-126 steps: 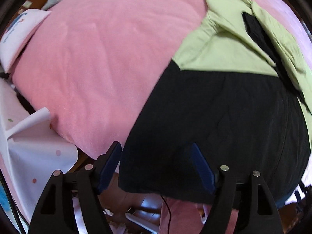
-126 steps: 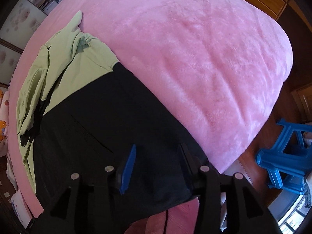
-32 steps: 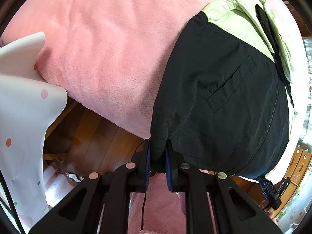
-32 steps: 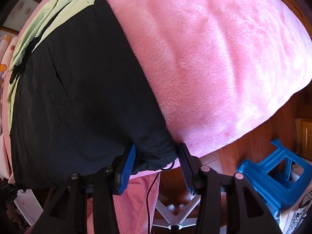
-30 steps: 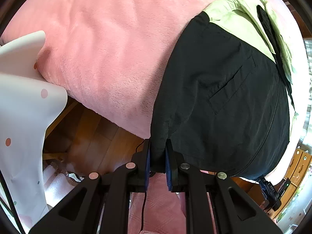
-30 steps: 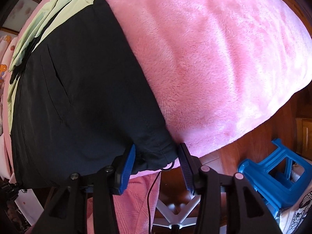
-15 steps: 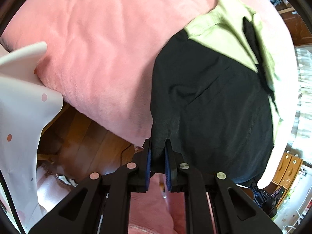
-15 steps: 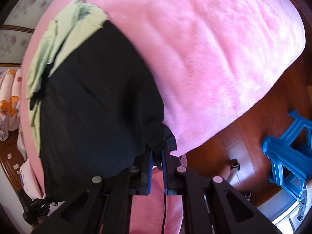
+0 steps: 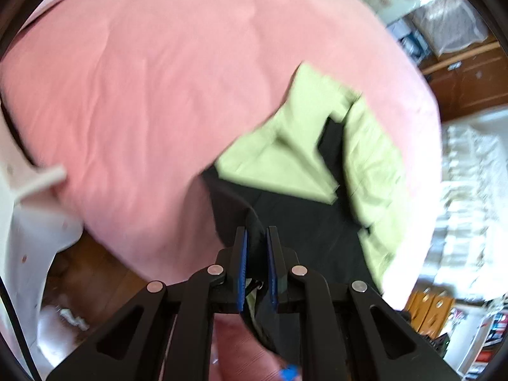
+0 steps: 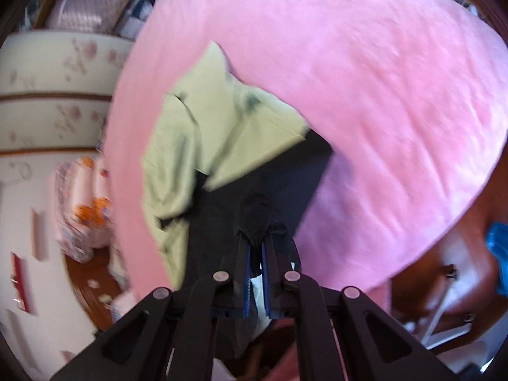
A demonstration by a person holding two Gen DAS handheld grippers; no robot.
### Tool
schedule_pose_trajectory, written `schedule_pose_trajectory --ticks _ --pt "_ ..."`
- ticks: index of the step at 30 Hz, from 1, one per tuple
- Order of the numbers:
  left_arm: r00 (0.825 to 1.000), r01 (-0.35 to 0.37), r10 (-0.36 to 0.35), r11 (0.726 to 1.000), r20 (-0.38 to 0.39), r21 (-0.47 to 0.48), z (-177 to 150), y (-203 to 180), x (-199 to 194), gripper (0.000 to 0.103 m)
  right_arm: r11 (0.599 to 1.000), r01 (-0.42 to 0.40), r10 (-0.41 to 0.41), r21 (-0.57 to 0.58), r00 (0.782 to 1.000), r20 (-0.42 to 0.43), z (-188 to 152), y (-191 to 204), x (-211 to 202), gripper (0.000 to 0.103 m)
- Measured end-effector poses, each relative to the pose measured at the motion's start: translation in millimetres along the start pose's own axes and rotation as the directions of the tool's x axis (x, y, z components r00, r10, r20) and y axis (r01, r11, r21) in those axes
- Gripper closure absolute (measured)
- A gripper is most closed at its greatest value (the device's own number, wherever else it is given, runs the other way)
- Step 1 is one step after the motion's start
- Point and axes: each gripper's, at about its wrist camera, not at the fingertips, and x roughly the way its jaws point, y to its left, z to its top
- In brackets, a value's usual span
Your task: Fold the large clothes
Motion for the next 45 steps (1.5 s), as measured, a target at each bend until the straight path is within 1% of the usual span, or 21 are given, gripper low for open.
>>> schedule_pose_trajectory --ticks 4,6,8,11,13,16,17,19,21,22,24,27,28,29,30,32,34,35,38,41,45 --pt "0.994 0.037 -0.038 0.999 0.1 0.011 33 -21 -21 0.097 0.995 -0.089 0.09 -0.032 0.996 0.008 32 26 -7 0.098" --pt "0.988 0.062 -0.063 0.998 0.144 0.006 46 -33 -28 0.101 0.993 -0.112 0.113 -0.043 0.994 0.01 51 43 -8 0.098" --pt "0.976 0.09 -0.091 0.996 0.196 0.013 63 -44 -34 0.102 0.989 -0.131 0.133 -0.071 0.991 0.015 65 58 -9 0.098" --pt "0.971 0.054 -0.064 0.997 0.228 0.05 79 -67 -34 0.102 0.982 -0.163 0.163 -0.096 0.987 -0.005 87 82 -8 0.098" --pt "0.98 0.066 -0.076 0.996 0.182 0.059 83 -75 -24 0.102 0.98 -0.17 0.167 -0.103 0.985 -0.035 99 95 -1 0.098" --pt "0.992 0.014 -0.02 0.999 0.128 0.047 75 -74 -5 0.102 0.97 -0.191 0.182 -0.149 0.981 -0.069 111 119 9 0.098" --pt "0.995 -0.009 0.006 1.0 0.095 0.028 71 -69 5 0.101 0.967 -0.197 0.187 -0.161 0.979 -0.077 113 124 10 0.098" --pt "1.0 -0.014 0.014 1.0 0.022 -0.008 62 -54 25 0.1 0.963 -0.211 0.197 -0.166 0.976 -0.093 117 130 13 0.098" --pt "0.997 -0.015 0.011 0.998 -0.078 -0.057 53 -41 50 0.097 0.962 -0.212 0.197 -0.171 0.975 -0.104 120 133 16 0.098" --pt "0.993 -0.018 0.009 0.997 -0.115 -0.081 49 -36 60 0.096 0.962 -0.212 0.195 -0.173 0.974 -0.112 120 133 15 0.098" --pt "0.986 -0.023 0.005 0.994 -0.169 -0.105 44 -32 79 0.088 0.963 -0.201 0.181 -0.177 0.976 -0.125 119 133 16 0.098" --pt "0.979 -0.003 -0.015 0.996 -0.205 -0.09 43 -41 97 0.063 0.964 -0.182 0.156 -0.192 0.977 -0.144 118 132 17 0.098" --pt "0.976 0.006 -0.025 0.996 -0.217 -0.086 44 -45 102 0.046 0.965 -0.177 0.15 -0.193 0.978 -0.146 117 132 17 0.098" --pt "0.973 0.021 -0.039 0.996 -0.228 -0.081 46 -50 107 0.034 0.965 -0.175 0.147 -0.193 0.977 -0.152 116 130 17 0.098" --pt "0.972 0.024 -0.041 0.997 -0.231 -0.077 49 -55 110 0.031 0.966 -0.173 0.144 -0.192 0.977 -0.154 117 129 17 0.098" --pt "0.971 0.018 -0.032 0.998 -0.235 -0.06 55 -65 117 0.019 0.967 -0.173 0.144 -0.187 0.977 -0.159 117 125 17 0.098" --pt "0.969 0.008 -0.019 0.999 -0.246 -0.047 59 -72 124 0.012 0.968 -0.172 0.143 -0.182 0.976 -0.162 117 122 16 0.098" --pt "0.967 -0.012 0.0 0.999 -0.255 -0.044 63 -75 129 0.012 0.968 -0.173 0.143 -0.18 0.976 -0.166 117 120 15 0.098" --pt "0.945 -0.081 0.06 0.995 -0.321 -0.054 71 -76 147 0.012 0.969 -0.173 0.142 -0.177 0.974 -0.174 115 116 13 0.098" --pt "0.928 -0.153 0.13 0.987 -0.35 -0.039 78 -77 167 0.012 0.969 -0.175 0.143 -0.174 0.973 -0.181 113 111 9 0.098" --pt "0.871 -0.257 0.233 0.966 -0.432 0.003 82 -81 200 0.012 0.971 -0.17 0.136 -0.17 0.971 -0.195 112 107 5 0.098"
